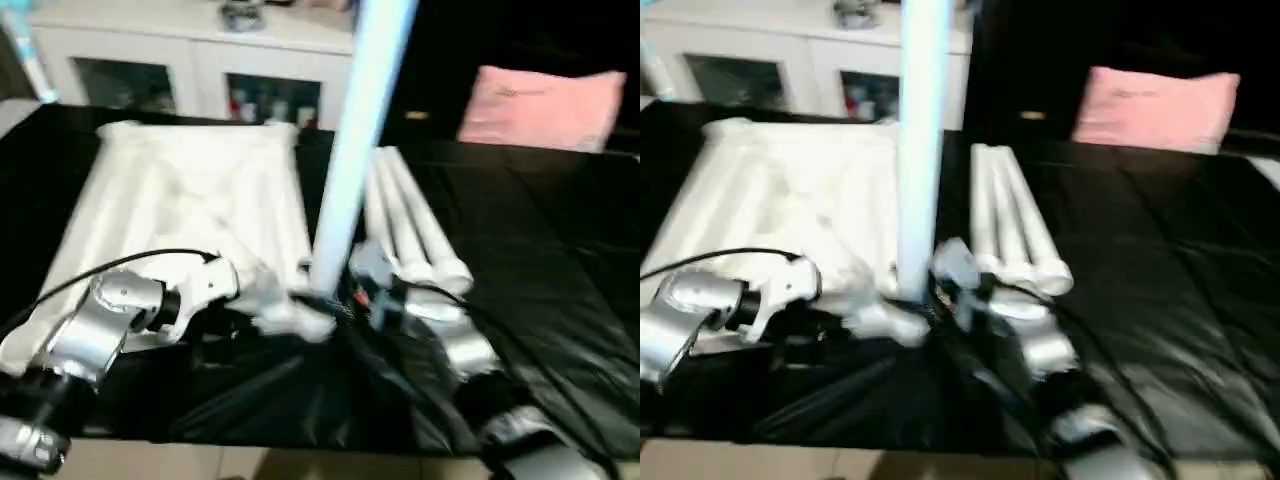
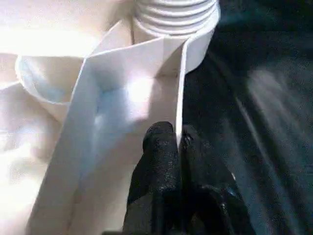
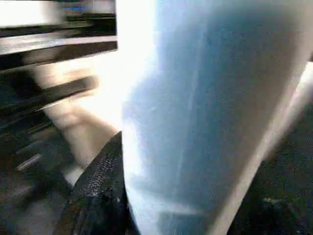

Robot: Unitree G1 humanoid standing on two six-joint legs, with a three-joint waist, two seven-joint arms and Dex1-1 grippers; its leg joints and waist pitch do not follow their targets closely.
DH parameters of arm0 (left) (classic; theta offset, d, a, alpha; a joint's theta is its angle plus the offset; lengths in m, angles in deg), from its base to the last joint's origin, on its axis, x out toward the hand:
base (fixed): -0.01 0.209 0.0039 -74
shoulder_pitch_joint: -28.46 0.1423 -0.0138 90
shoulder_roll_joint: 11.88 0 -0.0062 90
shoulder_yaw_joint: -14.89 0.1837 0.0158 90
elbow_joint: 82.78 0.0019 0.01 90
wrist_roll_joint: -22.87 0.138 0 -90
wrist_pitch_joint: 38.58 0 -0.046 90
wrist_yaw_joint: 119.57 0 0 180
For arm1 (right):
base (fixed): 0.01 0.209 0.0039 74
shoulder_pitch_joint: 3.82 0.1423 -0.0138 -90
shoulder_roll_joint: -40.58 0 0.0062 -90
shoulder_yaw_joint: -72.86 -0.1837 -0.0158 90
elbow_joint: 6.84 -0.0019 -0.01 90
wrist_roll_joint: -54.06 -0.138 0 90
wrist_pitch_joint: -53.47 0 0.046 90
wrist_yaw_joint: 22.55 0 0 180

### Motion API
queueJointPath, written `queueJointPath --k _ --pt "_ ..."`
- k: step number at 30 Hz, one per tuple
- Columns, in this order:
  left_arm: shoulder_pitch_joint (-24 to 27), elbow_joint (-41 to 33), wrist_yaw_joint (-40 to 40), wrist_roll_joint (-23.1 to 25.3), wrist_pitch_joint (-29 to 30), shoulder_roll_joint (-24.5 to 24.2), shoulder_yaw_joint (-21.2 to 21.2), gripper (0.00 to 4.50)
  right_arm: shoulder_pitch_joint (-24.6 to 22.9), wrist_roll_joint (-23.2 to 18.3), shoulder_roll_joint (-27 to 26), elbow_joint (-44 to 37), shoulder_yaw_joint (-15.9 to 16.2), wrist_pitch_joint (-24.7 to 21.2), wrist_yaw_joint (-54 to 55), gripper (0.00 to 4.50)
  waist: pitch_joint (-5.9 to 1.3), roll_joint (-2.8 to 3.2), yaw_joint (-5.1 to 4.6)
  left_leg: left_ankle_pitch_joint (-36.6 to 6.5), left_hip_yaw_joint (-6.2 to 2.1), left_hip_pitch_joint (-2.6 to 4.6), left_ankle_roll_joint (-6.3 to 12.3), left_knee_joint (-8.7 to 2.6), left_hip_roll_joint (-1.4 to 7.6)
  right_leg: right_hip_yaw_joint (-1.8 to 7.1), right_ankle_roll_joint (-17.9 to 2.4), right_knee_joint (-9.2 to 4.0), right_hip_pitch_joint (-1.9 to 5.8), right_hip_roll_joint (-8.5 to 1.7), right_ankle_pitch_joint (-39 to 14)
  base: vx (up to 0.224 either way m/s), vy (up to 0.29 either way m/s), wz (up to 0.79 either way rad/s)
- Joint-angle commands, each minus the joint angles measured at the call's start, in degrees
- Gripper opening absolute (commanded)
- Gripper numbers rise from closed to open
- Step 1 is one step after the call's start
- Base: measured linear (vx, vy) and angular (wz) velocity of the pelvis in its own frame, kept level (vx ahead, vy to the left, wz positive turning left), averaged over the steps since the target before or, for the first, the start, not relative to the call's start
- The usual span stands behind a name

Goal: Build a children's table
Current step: Rotate leg to tighten

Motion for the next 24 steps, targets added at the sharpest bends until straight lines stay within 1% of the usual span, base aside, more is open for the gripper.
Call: queueJointPath --k 1,2,3,4,6,8,9,10,11,12,13,15,17,18,19,20,21,22,23,24 --pt "0.14 -7.03 -2.26 -2.38 4.08 1.35 -2.03 0.0 -1.04 3.91 0.46 7.55 -0.62 -4.56 8.44 1.94 -1.4 1.03 -0.18 -23.74 -1.71 -0.06 -4.01 -5.16 2.61 2.58 -8.51 -5.32 0.76 -4.83 -23.24 -0.032 0.005 -0.19" --pt "0.54 -8.86 -3.83 -2.04 5.99 2.89 -1.77 0.0 -0.01 4.04 -1.02 9.1 -0.75 -5.55 11.79 1.94 -1.52 0.72 -0.22 -23.64 -1.63 0.1 -3.76 -4.96 2.58 2.68 -8.64 -5.38 0.67 -4.85 -22.68 0.0 0.0 0.0" --pt "0.84 -10.47 -5.52 -1.41 7.6 4.55 -1.19 0.0 1.12 4.03 -2.74 10.81 -0.93 -6.71 15.18 1.94 -1.5 0.77 -0.32 -23.43 -1.42 0.5 -3.44 -4.77 2.51 2.89 -9.13 -5.44 0.25 -4.67 -21.0 0.0 0.0 0.0" --pt "0.98 -11.08 -6.37 -0.79 8.01 5.48 -0.48 0.0 1.77 3.86 -3.88 11.7 -1.12 -7.49 17.0 1.94 -1.4 0.4 -0.46 -23.07 -1.32 0.41 -3.07 -4.64 2.49 2.98 -9.3 -5.3 0.17 -4.64 -20.34 0.0 0.0 0.0" --pt "1.02 -11.21 -6.68 -0.47 8.0 5.83 0.0 0.0 2.05 3.71 -4.43 12.06 -1.23 -7.85 17.72 1.94 -1.38 0.43 -0.46 -22.84 -1.27 0.32 -2.82 -4.64 2.38 2.95 -8.42 -5.43 0.14 -4.48 -20.4 0.0 0.0 0.0" --pt "0.78 -9.83 -7.74 0.75 7.06 5.99 0.99 0.0 2.53 3.51 -5.49 12.55 -1.43 -8.09 18.8 1.94 -1.4 0.2 -0.51 -22.81 -1.14 0.43 -2.69 -4.59 2.42 3.04 -8.11 -5.42 -0.06 -4.36 -19.11 0.0 0.0 0.0" --pt "0.78 -9.83 -7.74 0.75 7.06 5.99 0.99 0.0 2.53 3.51 -5.49 12.55 -1.43 -8.09 18.8 1.94 -1.34 0.28 -0.55 -23.14 -1.19 0.36 -2.8 -4.66 2.41 2.99 -8.13 -5.32 -0.01 -4.29 -18.54 0.0 0.0 0.0" --pt "0.46 -9.31 -9.77 2.59 7.55 5.57 1.78 0.0 3.16 3.57 -6.33 13.67 -2.01 -7.98 19.88 1.94 -1.41 0.39 -0.64 -23.69 -1.18 0.45 -2.95 -4.66 2.44 3.03 -8.22 -5.25 -0.13 -4.22 -17.99 0.0 0.0 0.0" --pt "0.33 -9.27 -10.06 2.84 7.78 5.44 1.88 0.0 3.25 3.7 -6.41 13.85 -2.04 -7.81 19.96 1.94 -1.43 0.31 -0.62 -23.92 -1.18 0.55 -3.03 -4.64 2.44 3.02 -8.25 -5.23 -0.17 -4.18 -17.82 0.0 0.0 0.0" --pt "0.09 -9.29 -10.65 3.31 8.35 5.2 2.05 0.0 3.43 3.98 -6.55 14.23 -2.09 -7.42 20.13 1.94 -1.37 0.43 -0.54 -24.43 -1.09 0.69 -3.05 -4.58 2.41 3.09 -8.27 -5.34 -0.31 -4.2 -17.9 0.0 0.0 0.0" --pt "-0.1 -9.52 -11.04 3.33 9.06 5.18 2.14 0.0 3.65 4.13 -6.57 14.62 -2.07 -7.19 20.31 1.94 -1.34 0.73 -0.46 -24.67 -1.14 0.66 -3.2 -4.6 2.41 3.11 -8.2 -5.32 -0.26 -4.27 -18.15 0.0 0.0 0.0" --pt "-0.8 -9.26 -11.05 3.86 9.35 4.76 2.68 0.0 3.78 4.4 -6.44 14.92 -1.99 -6.96 20.81 1.94 -1.33 0.7 -0.51 -25.49 -1.18 0.66 -3.46 -4.64 2.37 3.08 -7.96 -5.47 -0.29 -4.23 -19.02 0.0 0.0 0.0" --pt "-1.09 -8.98 -10.84 4.04 9.54 4.78 2.72 0.0 3.89 3.93 -6.57 15.11 -2.65 -7.4 20.91 1.94 -1.34 1.0 -0.53 -26.38 -1.28 0.75 -3.85 -4.64 2.35 3.09 -7.78 -5.52 -0.39 -4.27 -19.82 0.0 0.0 0.0" --pt "-1.2 -8.8 -10.71 4.1 9.53 4.74 2.74 0.0 3.86 3.42 -6.63 15.04 -3.08 -7.67 20.44 2.29 -1.36 0.89 -0.52 -27.11 -1.29 0.81 -3.9 -4.58 2.33 3.11 -7.52 -5.68 -0.46 -4.3 -20.76 0.0 0.0 0.0" --pt "-1.34 -8.53 -10.54 4.23 9.42 4.68 2.79 0.0 3.85 3.09 -6.66 14.98 -3.42 -7.82 20.19 2.5 -1.42 0.98 -0.51 -27.22 -1.34 0.82 -3.93 -4.61 2.37 3.14 -7.51 -5.71 -0.47 -4.32 -20.66 0.0 0.0 0.0" --pt "-1.47 -8.29 -10.44 4.32 9.3 4.65 2.83 0.0 3.87 2.91 -6.65 14.96 -3.62 -7.87 20.04 2.5 -1.42 1.06 -0.49 -27.27 -1.39 0.81 -4.0 -4.64 2.4 3.11 -7.58 -5.66 -0.48 -4.31 -20.46 0.0 0.0 0.0" --pt "-1.7 -7.91 -10.37 4.37 9.19 4.62 2.96 0.0 3.96 2.89 -6.59 14.99 -3.78 -7.74 20.16 2.66 -1.56 1.21 -0.52 -27.09 -1.38 0.93 -4.14 -4.61 2.4 3.09 -7.94 -5.58 -0.49 -4.19 -19.31 0.0 0.0 0.0" --pt "-1.78 -7.77 -10.39 4.34 9.16 4.58 3.05 0.0 4.0 2.83 -6.6 15.03 -3.92 -7.63 20.11 2.72 -1.64 1.24 -0.42 -26.87 -1.33 0.91 -4.11 -4.65 2.44 3.1 -8.07 -5.51 -0.4 -4.21 -18.18 0.0 0.0 0.0" --pt "-1.95 -7.48 -10.41 4.27 9.08 4.51 3.18 0.0 4.05 2.79 -6.6 15.02 -4.16 -7.41 20.14 2.72 -1.83 1.46 -0.37 -25.32 -1.34 0.78 -4.21 -4.62 2.45 3.06 -8.8 -5.11 -0.17 -4.1 -14.96 0.0 0.0 0.0" --pt "-2.05 -7.27 -10.45 4.22 9.03 4.42 3.3 0.0 4.07 3.0 -6.55 15.01 -4.29 -7.12 20.39 2.92 -1.85 1.3 -0.3 -24.35 -1.09 0.82 -4.0 -4.54 2.45 3.06 -9.38 -4.99 -0.17 -3.98 -12.64 0.0 0.0 0.0"
